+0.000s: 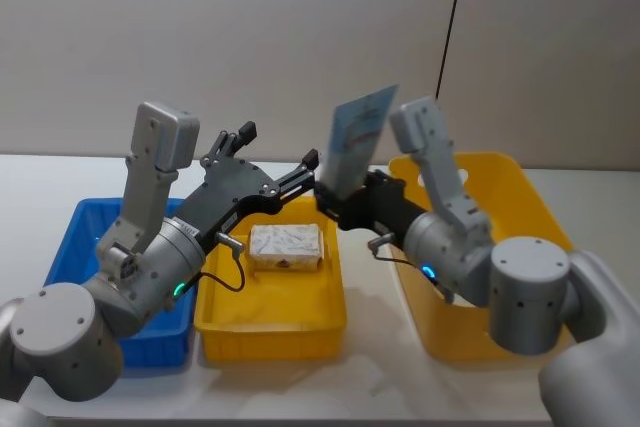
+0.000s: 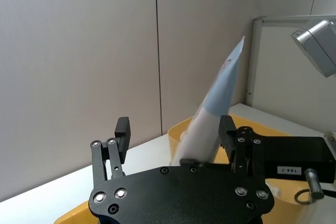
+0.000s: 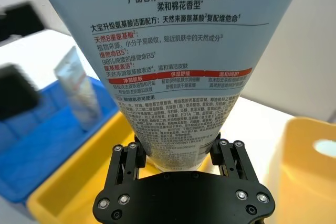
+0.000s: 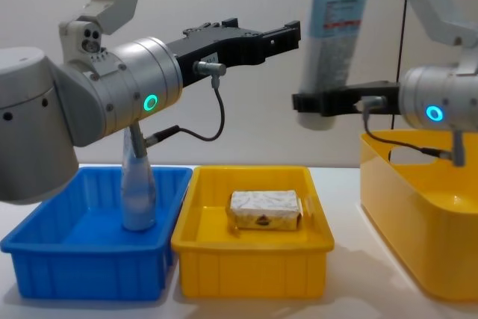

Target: Bimanual collaborative sorting of washing and personal care products

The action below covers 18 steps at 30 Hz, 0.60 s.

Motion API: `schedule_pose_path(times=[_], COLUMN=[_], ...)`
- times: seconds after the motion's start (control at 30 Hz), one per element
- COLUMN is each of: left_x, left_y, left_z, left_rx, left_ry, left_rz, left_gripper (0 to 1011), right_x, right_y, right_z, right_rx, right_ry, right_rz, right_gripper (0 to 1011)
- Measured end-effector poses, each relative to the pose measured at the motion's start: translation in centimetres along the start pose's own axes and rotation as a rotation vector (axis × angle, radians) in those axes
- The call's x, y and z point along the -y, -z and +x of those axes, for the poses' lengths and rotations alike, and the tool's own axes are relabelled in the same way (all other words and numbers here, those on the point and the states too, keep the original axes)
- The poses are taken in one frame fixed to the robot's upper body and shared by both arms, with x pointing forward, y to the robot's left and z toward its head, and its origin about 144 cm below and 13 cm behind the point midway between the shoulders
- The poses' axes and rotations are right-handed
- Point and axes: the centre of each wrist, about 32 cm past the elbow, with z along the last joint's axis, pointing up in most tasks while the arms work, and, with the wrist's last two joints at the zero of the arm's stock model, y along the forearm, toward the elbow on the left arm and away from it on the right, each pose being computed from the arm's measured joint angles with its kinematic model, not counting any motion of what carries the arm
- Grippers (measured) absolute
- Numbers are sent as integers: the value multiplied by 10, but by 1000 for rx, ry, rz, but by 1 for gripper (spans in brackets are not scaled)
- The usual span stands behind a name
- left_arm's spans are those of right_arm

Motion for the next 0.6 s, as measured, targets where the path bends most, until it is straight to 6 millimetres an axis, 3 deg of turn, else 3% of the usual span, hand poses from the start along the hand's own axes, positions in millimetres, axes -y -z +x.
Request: schedule_pose_path(times=[0.6], left_x=[0], left_y=[0], left_z=[0], left_rx=[0], left_ry=[0], left_rz=[0], left_gripper=[1001], right_x=[27], right_y=[4], right_z=[23], right_rx=[-109], right_ry=[268], right_rz=[-56], right_gripper=[633])
